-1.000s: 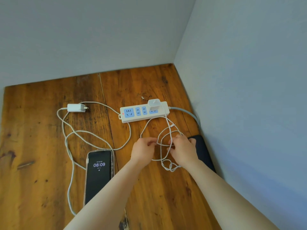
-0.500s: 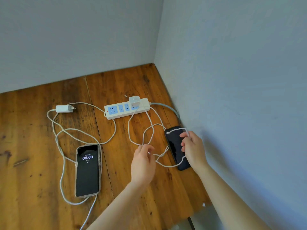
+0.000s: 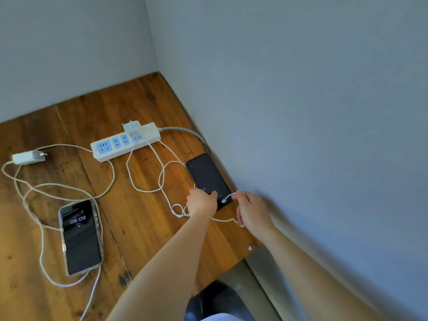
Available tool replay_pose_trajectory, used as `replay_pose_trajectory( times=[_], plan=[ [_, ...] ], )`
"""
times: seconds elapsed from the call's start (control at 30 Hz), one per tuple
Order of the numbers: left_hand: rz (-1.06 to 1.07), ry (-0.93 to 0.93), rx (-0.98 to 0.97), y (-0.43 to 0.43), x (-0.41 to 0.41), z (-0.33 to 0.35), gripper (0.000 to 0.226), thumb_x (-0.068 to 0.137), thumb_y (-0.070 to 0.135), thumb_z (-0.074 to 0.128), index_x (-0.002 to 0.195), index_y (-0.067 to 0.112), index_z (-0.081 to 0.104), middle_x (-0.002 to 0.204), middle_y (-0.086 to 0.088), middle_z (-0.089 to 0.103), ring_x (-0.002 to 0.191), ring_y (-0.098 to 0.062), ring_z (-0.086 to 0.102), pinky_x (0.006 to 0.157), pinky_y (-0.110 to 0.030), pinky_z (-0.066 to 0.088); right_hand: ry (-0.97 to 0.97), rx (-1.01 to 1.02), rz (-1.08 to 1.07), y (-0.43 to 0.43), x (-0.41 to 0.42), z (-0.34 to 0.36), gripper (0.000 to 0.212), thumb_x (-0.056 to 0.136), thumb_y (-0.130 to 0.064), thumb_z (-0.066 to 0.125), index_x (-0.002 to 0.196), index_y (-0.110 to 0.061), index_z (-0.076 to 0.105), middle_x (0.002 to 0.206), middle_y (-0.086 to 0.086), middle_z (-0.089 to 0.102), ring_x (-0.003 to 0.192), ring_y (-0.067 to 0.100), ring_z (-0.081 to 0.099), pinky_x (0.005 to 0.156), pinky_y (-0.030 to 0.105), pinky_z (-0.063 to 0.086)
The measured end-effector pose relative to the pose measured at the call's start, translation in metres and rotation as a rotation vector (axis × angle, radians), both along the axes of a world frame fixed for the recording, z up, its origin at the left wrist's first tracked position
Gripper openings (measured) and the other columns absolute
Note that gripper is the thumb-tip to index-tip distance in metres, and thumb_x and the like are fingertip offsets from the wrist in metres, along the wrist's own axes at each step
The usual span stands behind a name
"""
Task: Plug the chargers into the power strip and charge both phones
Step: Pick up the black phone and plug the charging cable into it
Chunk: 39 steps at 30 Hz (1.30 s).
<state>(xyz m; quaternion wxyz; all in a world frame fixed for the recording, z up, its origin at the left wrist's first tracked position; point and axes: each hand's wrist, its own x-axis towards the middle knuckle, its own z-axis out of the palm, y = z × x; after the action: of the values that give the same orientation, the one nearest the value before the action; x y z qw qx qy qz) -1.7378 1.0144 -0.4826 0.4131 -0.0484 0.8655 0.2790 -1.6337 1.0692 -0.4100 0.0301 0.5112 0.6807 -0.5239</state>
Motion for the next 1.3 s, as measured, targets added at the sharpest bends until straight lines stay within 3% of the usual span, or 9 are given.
replay_pose_trajectory(
  times=[0.1, 0.27, 0.5, 0.6, 0.7, 0.87, 1.0, 1.13, 1.3],
  plan=[
    [-0.095, 0.03, -0.159, 0.016, 0.001, -0.005, 0.079, 0.074, 0.049, 0.075, 0.128, 0.004, 0.041, 0.124, -0.015, 0.054, 0.111, -0.031, 0.058, 0.086, -0.037, 0.055, -0.045, -0.037, 0.026, 0.001, 0.007, 0.005, 0.047, 0.101, -0.027, 0.032, 0.092, 0.007, 0.065, 0.051, 0.008, 0.054, 0.046, 0.013, 0.052, 0.059, 0.023, 0.044],
    [-0.127, 0.085, -0.253, 0.025, 0.003, -0.007, 0.081, 0.074, 0.047, 0.076, 0.131, 0.003, 0.041, 0.129, -0.017, 0.051, 0.118, -0.031, 0.052, 0.094, -0.038, 0.049, -0.079, -0.074, -0.058, 0.007, 0.018, 0.007, 0.044, 0.1, -0.022, 0.036, 0.086, 0.008, 0.065, 0.049, 0.004, 0.053, 0.044, 0.013, 0.053, 0.062, 0.029, 0.051],
    [0.054, -0.067, 0.062, 0.022, -0.001, 0.006, 0.057, 0.084, 0.023, 0.071, 0.13, 0.005, 0.043, 0.123, -0.016, 0.058, 0.107, -0.035, 0.06, 0.082, -0.039, 0.056, -0.058, -0.179, -0.131, 0.007, 0.024, 0.024, 0.037, 0.096, 0.0, 0.037, 0.131, -0.002, 0.05, 0.073, 0.005, 0.061, 0.064, 0.015, 0.061, 0.059, 0.021, 0.051],
    [0.061, -0.068, 0.129, 0.012, -0.009, 0.019, 0.047, 0.086, 0.016, 0.068, 0.126, 0.006, 0.048, 0.116, -0.014, 0.06, 0.099, -0.033, 0.061, 0.081, -0.044, 0.058, -0.105, -0.349, -0.242, 0.011, 0.016, 0.031, 0.033, 0.097, 0.0, 0.037, 0.126, 0.008, 0.051, 0.065, 0.01, 0.058, 0.057, 0.019, 0.057, 0.06, 0.027, 0.05],
    [0.106, -0.107, 0.21, -0.003, -0.022, 0.038, 0.038, 0.088, 0.01, 0.065, 0.123, 0.005, 0.054, 0.11, -0.013, 0.061, 0.096, -0.032, 0.06, 0.074, -0.042, 0.059, -0.138, -0.414, -0.306, 0.013, 0.01, 0.042, 0.028, 0.096, -0.003, 0.036, 0.111, 0.002, 0.059, 0.062, 0.01, 0.057, 0.045, 0.013, 0.045, 0.044, 0.02, 0.038],
    [0.403, -0.29, 0.414, -0.032, -0.035, 0.085, 0.024, 0.087, 0.0, 0.064, 0.109, 0.004, 0.055, 0.116, -0.018, 0.064, 0.1, -0.035, 0.064, 0.071, -0.041, 0.056, -0.096, -0.305, -0.091, 0.013, 0.011, 0.077, 0.02, 0.088, -0.015, 0.045, 0.076, -0.008, 0.059, 0.047, -0.002, 0.035, 0.033, 0.009, 0.025, 0.032, 0.019, 0.021],
    [0.593, -0.35, 0.575, -0.053, -0.046, 0.134, 0.026, 0.089, -0.001, 0.062, 0.113, 0.002, 0.052, 0.11, -0.016, 0.062, 0.095, -0.029, 0.064, 0.074, -0.037, 0.055, -0.027, -0.173, 0.097, 0.015, -0.006, 0.115, 0.017, 0.092, -0.013, 0.054, 0.087, -0.004, 0.067, 0.05, 0.0, 0.037, 0.037, 0.011, 0.03, 0.033, 0.019, 0.026],
    [0.655, -0.365, 0.698, -0.075, -0.065, 0.179, 0.018, 0.088, 0.0, 0.062, 0.101, 0.006, 0.051, 0.105, -0.017, 0.064, 0.088, -0.028, 0.067, 0.069, -0.034, 0.058, 0.147, -0.034, 0.234, 0.022, -0.021, 0.156, 0.021, 0.097, -0.008, 0.045, 0.093, -0.001, 0.065, 0.069, 0.006, 0.06, 0.058, 0.013, 0.054, 0.053, 0.019, 0.045],
    [0.688, -0.367, 0.836, -0.1, -0.075, 0.227, 0.043, 0.086, 0.002, 0.066, 0.125, 0.003, 0.048, 0.104, -0.019, 0.07, 0.069, -0.022, 0.071, 0.044, -0.024, 0.056, 0.226, 0.101, 0.342, 0.006, -0.044, 0.197, 0.03, 0.098, -0.02, 0.042, 0.092, -0.005, 0.067, 0.065, 0.002, 0.048, 0.057, 0.011, 0.041, 0.052, 0.02, 0.034]
  ],
)
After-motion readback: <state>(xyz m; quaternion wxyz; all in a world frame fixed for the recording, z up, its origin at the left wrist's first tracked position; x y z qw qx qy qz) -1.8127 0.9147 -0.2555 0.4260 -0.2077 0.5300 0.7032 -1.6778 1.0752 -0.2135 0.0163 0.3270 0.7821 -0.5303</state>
